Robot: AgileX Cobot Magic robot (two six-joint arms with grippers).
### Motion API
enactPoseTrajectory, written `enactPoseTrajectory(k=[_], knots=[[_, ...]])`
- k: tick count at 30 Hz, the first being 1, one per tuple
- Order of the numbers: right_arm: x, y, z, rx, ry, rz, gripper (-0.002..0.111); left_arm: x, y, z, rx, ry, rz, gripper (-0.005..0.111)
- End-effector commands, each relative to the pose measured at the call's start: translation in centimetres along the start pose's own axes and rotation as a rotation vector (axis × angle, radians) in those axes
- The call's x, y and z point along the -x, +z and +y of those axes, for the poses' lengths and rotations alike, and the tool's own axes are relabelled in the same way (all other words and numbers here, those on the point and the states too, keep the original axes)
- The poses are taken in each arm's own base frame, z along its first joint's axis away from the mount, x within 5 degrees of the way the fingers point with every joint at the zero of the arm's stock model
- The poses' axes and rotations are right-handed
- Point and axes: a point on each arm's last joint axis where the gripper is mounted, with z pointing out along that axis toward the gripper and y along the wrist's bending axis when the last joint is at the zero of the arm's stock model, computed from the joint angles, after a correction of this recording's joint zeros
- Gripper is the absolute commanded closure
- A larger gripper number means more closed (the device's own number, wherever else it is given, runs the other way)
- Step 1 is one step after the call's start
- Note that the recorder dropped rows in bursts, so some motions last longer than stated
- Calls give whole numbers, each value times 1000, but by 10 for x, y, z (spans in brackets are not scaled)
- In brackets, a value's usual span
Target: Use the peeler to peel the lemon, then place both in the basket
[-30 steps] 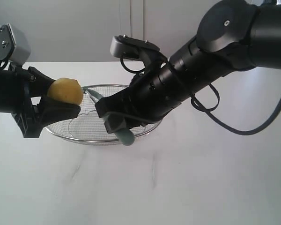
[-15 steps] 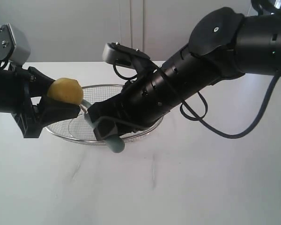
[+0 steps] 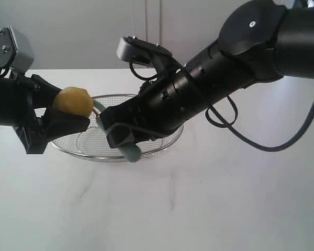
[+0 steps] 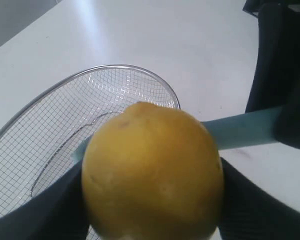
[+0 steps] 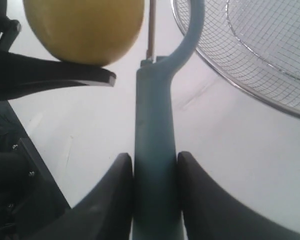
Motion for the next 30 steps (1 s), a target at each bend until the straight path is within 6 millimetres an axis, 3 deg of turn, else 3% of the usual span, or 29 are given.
enactPoseTrajectory(k=[1,11,30], knots=[[3,-7,1,-19,-5,-32,108,1,-1,-2,-16,-25,-21,107],[7,-26,10,-41,-28,-107,108,1,-1,-2,-16,-25,-21,107],[7,-28,6,-93,-20,-110,108,1,-1,-3,-18,-26,-23,107]])
